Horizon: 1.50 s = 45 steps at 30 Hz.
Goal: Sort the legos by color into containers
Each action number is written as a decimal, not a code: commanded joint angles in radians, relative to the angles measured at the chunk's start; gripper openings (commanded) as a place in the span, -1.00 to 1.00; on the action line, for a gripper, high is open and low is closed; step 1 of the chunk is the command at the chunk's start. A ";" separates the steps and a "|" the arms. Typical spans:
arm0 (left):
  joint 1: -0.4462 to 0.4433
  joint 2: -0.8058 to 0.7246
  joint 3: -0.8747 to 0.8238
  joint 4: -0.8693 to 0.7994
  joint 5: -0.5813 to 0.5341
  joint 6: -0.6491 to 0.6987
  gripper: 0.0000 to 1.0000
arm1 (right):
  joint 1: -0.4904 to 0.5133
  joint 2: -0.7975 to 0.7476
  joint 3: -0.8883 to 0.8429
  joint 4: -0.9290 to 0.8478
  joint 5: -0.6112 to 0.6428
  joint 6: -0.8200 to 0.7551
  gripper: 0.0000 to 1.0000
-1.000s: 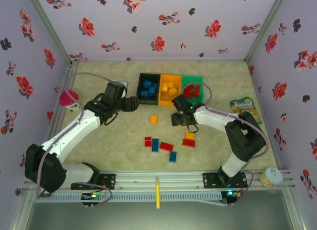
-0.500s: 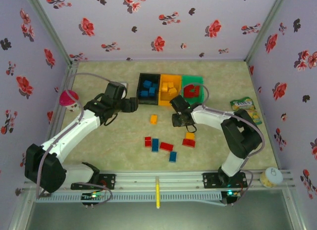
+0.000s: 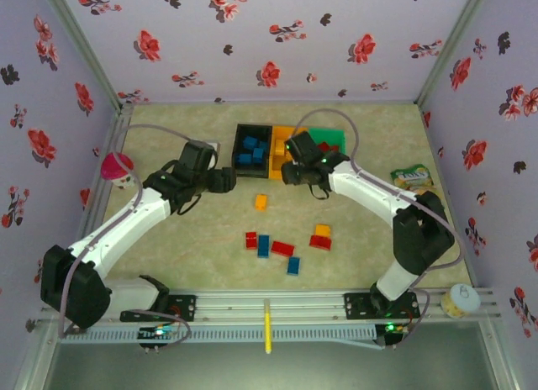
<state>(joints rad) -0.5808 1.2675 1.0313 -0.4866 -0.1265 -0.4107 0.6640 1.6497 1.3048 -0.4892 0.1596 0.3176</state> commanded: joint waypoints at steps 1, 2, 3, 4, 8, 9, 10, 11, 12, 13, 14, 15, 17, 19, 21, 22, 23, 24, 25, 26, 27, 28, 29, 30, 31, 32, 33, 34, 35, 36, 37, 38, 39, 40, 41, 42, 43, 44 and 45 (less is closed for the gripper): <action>-0.019 -0.007 -0.015 0.001 0.013 -0.015 0.49 | -0.009 0.078 0.115 -0.037 0.050 -0.087 -0.11; -0.022 -0.006 -0.017 0.002 0.012 -0.016 0.49 | -0.019 0.103 0.150 -0.037 0.038 -0.093 -0.11; -0.024 -0.003 -0.017 0.001 0.013 -0.018 0.49 | -0.030 0.139 0.189 -0.040 0.025 -0.099 -0.11; -0.026 -0.001 -0.015 0.000 0.013 -0.019 0.48 | -0.040 0.172 0.224 -0.043 0.015 -0.103 -0.12; -0.038 -0.001 -0.011 -0.010 0.013 -0.018 0.48 | -0.065 0.271 0.316 -0.048 -0.012 -0.107 -0.12; -0.041 -0.004 -0.011 -0.011 0.012 -0.017 0.48 | -0.070 0.289 0.332 -0.048 -0.017 -0.105 -0.12; -0.044 -0.005 -0.013 -0.012 0.010 -0.017 0.48 | -0.075 0.309 0.343 -0.045 -0.021 -0.103 -0.12; -0.047 -0.007 -0.013 -0.012 0.011 -0.016 0.48 | -0.080 0.323 0.351 -0.042 -0.028 -0.100 -0.12; -0.048 -0.009 -0.014 -0.012 0.011 -0.015 0.47 | -0.084 0.339 0.361 -0.039 -0.034 -0.097 -0.11; -0.050 -0.010 -0.013 -0.013 0.011 -0.017 0.47 | -0.088 0.354 0.370 -0.038 -0.038 -0.094 -0.11; -0.053 -0.010 -0.013 -0.015 0.011 -0.016 0.47 | -0.092 0.367 0.379 -0.038 -0.043 -0.093 -0.11; -0.054 -0.010 -0.013 -0.016 0.011 -0.016 0.48 | -0.094 0.380 0.390 -0.041 -0.050 -0.092 -0.09; -0.059 -0.007 -0.009 -0.021 0.011 -0.014 0.47 | -0.096 0.399 0.405 -0.047 -0.052 -0.092 -0.01; -0.063 -0.005 -0.005 -0.026 0.010 -0.015 0.47 | -0.099 0.409 0.415 -0.051 -0.058 -0.091 0.05; -0.067 -0.002 -0.003 -0.026 0.010 -0.014 0.46 | -0.102 0.411 0.418 -0.049 -0.063 -0.091 0.10; -0.069 0.001 -0.002 -0.026 0.010 -0.015 0.46 | -0.103 0.411 0.422 -0.049 -0.067 -0.091 0.12; -0.072 0.003 -0.001 -0.026 0.010 -0.016 0.46 | -0.104 0.411 0.424 -0.052 -0.069 -0.091 0.13; -0.075 0.008 0.001 -0.024 0.010 -0.016 0.46 | -0.106 0.409 0.428 -0.055 -0.069 -0.092 0.14; -0.078 0.014 0.004 -0.025 0.010 -0.016 0.46 | -0.107 0.408 0.431 -0.057 -0.069 -0.094 0.16; -0.081 0.019 0.006 -0.025 0.010 -0.016 0.46 | -0.107 0.407 0.433 -0.060 -0.069 -0.095 0.16; -0.086 0.026 0.009 -0.025 0.010 -0.017 0.45 | -0.109 0.403 0.434 -0.063 -0.069 -0.095 0.17; -0.092 0.034 0.010 -0.022 0.010 -0.018 0.46 | -0.109 0.399 0.432 -0.067 -0.069 -0.098 0.17; -0.096 0.042 0.012 -0.020 0.010 -0.020 0.46 | -0.109 0.393 0.432 -0.072 -0.069 -0.097 0.17; -0.103 0.052 0.014 -0.017 0.010 -0.023 0.46 | -0.109 0.382 0.424 -0.072 -0.069 -0.097 0.16; -0.109 0.065 0.017 -0.012 0.010 -0.025 0.46 | -0.109 0.368 0.412 -0.072 -0.068 -0.096 0.16; -0.117 0.076 0.019 -0.011 0.010 -0.027 0.46 | -0.109 0.352 0.399 -0.070 -0.066 -0.094 0.16; -0.126 0.090 0.025 -0.007 0.010 -0.028 0.46 | -0.109 0.329 0.378 -0.063 -0.063 -0.092 0.17; -0.135 0.108 0.032 -0.004 0.010 -0.030 0.47 | -0.109 0.304 0.355 -0.054 -0.059 -0.091 0.17; -0.144 0.125 0.038 -0.004 0.010 -0.029 0.47 | -0.109 0.281 0.334 -0.049 -0.057 -0.089 0.17; -0.155 0.144 0.046 -0.003 0.010 -0.032 0.48 | -0.109 0.254 0.309 -0.045 -0.052 -0.088 0.18; -0.164 0.166 0.056 -0.002 0.010 -0.034 0.48 | -0.109 0.227 0.283 -0.042 -0.048 -0.087 0.18; -0.172 0.184 0.065 -0.001 0.010 -0.036 0.48 | -0.109 0.199 0.258 -0.038 -0.041 -0.085 0.18; -0.179 0.206 0.076 -0.004 0.011 -0.040 0.48 | -0.109 0.167 0.225 -0.031 -0.036 -0.082 0.18; -0.188 0.230 0.087 -0.007 0.011 -0.043 0.48 | -0.109 0.135 0.194 -0.024 -0.030 -0.080 0.18; -0.195 0.248 0.096 -0.011 0.011 -0.046 0.48 | -0.111 0.105 0.163 -0.020 -0.027 -0.077 0.18; -0.201 0.272 0.108 -0.013 0.011 -0.049 0.48 | -0.110 0.072 0.132 -0.016 -0.021 -0.074 0.19; -0.207 0.296 0.120 -0.019 0.011 -0.050 0.48 | -0.110 0.041 0.097 -0.013 -0.014 -0.072 0.19; -0.213 0.315 0.131 -0.025 0.013 -0.052 0.48 | -0.110 0.011 0.070 -0.010 -0.010 -0.068 0.19; -0.217 0.339 0.143 -0.029 0.014 -0.054 0.48 | -0.112 -0.021 0.040 -0.009 -0.002 -0.063 0.20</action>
<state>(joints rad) -0.7837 1.5604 1.1275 -0.4946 -0.1188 -0.4408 0.5613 1.6947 1.4014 -0.5152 0.1207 0.2371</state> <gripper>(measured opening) 0.740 0.598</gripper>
